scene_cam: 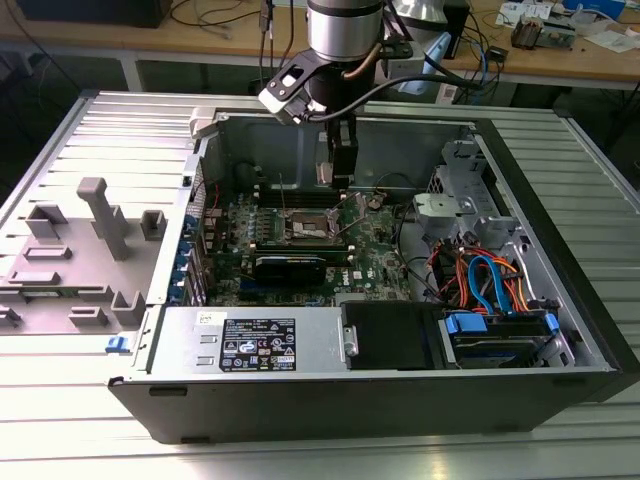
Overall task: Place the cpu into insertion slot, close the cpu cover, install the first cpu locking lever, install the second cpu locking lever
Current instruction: 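Place the cpu into insertion slot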
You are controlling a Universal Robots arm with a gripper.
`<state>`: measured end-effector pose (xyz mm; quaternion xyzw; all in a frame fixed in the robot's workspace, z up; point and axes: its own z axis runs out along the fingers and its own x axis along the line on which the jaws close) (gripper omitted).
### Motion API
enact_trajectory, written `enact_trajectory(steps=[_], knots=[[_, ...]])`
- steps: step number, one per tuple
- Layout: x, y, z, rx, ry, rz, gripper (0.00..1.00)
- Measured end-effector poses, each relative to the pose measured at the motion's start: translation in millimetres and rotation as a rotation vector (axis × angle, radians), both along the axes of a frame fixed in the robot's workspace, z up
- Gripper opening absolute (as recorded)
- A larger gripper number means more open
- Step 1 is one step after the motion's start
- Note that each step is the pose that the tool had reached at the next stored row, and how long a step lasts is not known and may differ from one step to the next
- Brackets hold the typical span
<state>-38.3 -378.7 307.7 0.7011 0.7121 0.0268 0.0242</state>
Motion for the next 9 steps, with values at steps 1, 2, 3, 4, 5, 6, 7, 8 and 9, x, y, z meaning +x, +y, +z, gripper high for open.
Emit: enact_trajectory(steps=[1,2,3,4,5,6,7,8,9], knots=[[0.0,0.0,0.0,0.0000,0.0000,0.000,0.54],[0.0,0.0,0.0,0.0000,0.0000,0.000,0.54],[0.0,0.0,0.0,0.0000,0.0000,0.000,0.54],[0.0,0.0,0.0,0.0000,0.0000,-0.001,0.54],[0.0,0.0,-0.1,0.0001,0.0000,-0.007,0.54],[0.0,0.0,-0.2,0.0000,0.0000,-0.011,0.54],[0.0,0.0,-0.3,0.0000,0.0000,-0.018,0.54],[0.0,0.1,-0.6,0.0001,0.0000,-0.029,0.54],[0.0,0.0,-1.3,-0.0002,0.0000,-0.046,0.54]])
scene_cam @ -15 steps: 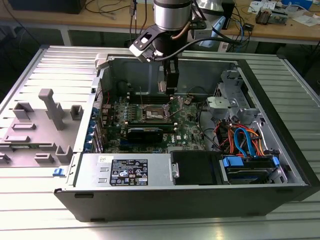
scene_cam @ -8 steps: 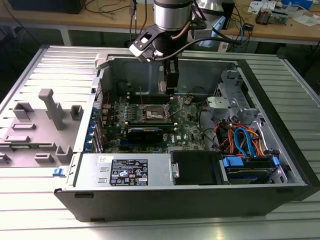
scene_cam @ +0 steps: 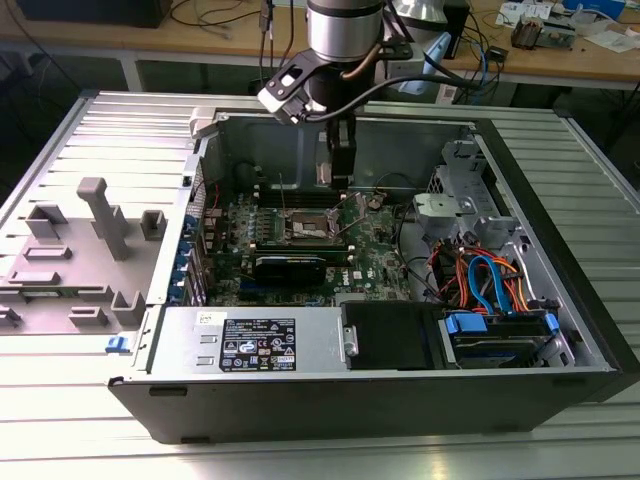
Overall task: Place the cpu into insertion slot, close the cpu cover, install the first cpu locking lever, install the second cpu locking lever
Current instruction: 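Place the cpu into insertion slot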
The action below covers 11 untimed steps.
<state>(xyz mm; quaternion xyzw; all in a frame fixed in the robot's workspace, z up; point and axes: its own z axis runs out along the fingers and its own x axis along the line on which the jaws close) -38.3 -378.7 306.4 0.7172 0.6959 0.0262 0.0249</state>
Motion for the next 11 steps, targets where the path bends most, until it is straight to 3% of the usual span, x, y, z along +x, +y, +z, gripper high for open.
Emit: enact_trajectory(steps=[4,11], knots=[[-0.2,0.0,-2.5,-0.0003,0.0001,-0.034,0.54],[-3.3,-2.8,-3.8,0.0008,0.0000,-0.035,0.54]])
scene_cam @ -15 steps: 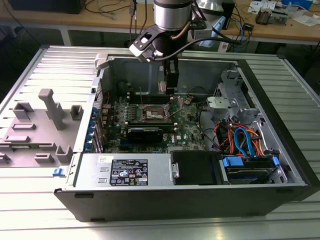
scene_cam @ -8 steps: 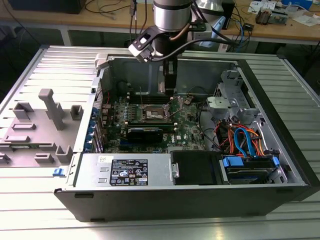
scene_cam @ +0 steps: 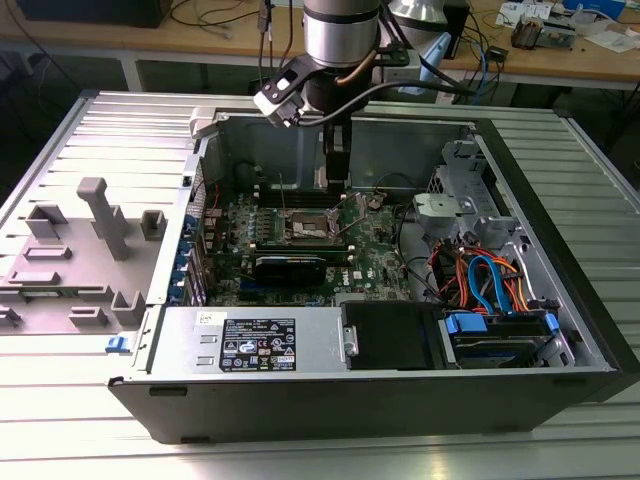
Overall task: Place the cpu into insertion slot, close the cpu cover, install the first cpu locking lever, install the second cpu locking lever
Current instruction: 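Place the cpu into insertion slot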
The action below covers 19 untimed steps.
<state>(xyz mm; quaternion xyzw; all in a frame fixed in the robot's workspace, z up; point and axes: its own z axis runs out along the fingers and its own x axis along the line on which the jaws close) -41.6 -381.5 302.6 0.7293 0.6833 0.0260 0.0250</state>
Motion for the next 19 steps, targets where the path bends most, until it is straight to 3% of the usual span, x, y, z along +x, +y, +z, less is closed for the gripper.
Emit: enact_trajectory(steps=[12,19], knots=[[-0.4,-1.0,-4.1,-0.0001,0.0001,0.000,0.54],[-0.4,-1.0,-13.9,-0.0003,0.0002,0.000,0.54]])
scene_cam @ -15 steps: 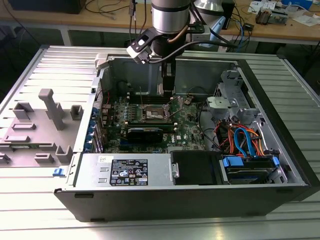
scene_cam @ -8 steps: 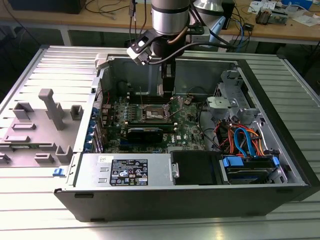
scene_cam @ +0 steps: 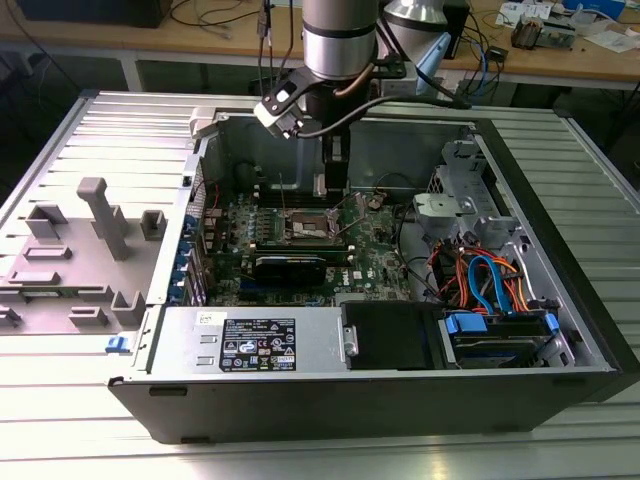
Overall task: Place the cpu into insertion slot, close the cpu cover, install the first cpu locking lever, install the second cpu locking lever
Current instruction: 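Place the cpu into insertion slot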
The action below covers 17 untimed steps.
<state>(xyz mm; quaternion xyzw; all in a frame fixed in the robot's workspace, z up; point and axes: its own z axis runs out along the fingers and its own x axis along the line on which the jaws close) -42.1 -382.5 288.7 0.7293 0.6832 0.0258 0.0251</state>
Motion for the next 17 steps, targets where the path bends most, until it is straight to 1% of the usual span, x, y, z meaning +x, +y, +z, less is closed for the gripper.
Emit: enact_trajectory(steps=[2,3,4,11,14,17], knots=[[0.0,0.0,-5.4,-0.0003,0.0009,0.000,0.54],[0.0,0.0,-9.8,-0.0006,0.0022,0.000,0.54],[0.0,0.0,-11.4,-0.0005,0.0028,0.000,0.54],[-0.3,0.0,-19.1,-0.0006,0.0061,0.002,0.54],[-1.0,0.0,-21.4,-0.0005,0.0069,0.002,0.54],[-1.8,0.0,-22.0,-0.0010,0.0074,0.002,0.54]])
